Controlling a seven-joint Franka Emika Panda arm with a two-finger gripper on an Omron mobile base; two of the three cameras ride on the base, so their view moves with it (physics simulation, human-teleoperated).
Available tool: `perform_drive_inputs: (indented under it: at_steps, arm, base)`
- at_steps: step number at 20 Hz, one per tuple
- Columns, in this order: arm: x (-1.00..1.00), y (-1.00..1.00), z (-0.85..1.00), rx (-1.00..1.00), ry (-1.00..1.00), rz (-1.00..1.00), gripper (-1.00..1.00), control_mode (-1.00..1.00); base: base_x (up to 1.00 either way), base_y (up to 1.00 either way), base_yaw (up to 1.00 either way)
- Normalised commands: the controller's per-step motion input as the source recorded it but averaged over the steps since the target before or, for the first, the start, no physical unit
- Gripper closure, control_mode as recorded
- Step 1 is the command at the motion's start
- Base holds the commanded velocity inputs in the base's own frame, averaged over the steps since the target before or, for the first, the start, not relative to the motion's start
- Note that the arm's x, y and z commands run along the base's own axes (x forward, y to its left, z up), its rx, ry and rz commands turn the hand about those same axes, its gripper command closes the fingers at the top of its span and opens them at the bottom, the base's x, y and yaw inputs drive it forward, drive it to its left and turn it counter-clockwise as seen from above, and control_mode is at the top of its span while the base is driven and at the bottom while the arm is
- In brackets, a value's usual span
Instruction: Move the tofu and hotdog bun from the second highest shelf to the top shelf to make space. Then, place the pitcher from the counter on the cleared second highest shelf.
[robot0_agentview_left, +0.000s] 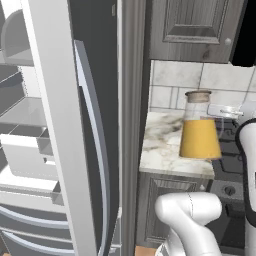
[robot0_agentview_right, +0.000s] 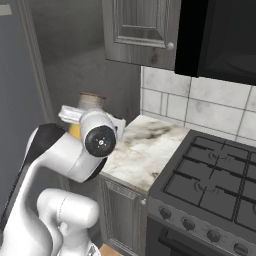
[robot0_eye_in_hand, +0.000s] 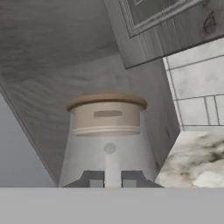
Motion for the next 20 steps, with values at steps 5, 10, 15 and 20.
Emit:
perform_drive_inputs:
  at_steps: [5,10,15,20]
  arm:
    - [-0.14,0.34,0.23,0.08,0.00,-0.05,1.00,-1.00]
    - [-0.04,0.19,0.13,0.00,0.00,-0.15,1.00,-1.00]
    - [0.00,0.01,0.00,-0.01,0.00,-0.13,1.00,-1.00]
    - [0.00,0.00,0.00,0.00,0.00,-0.01,1.00,-1.00]
  base:
    - [0.00,0.00,0.00]
    - [0.00,0.00,0.00]
    - [0.00,0.00,0.00]
    - [0.00,0.00,0.00]
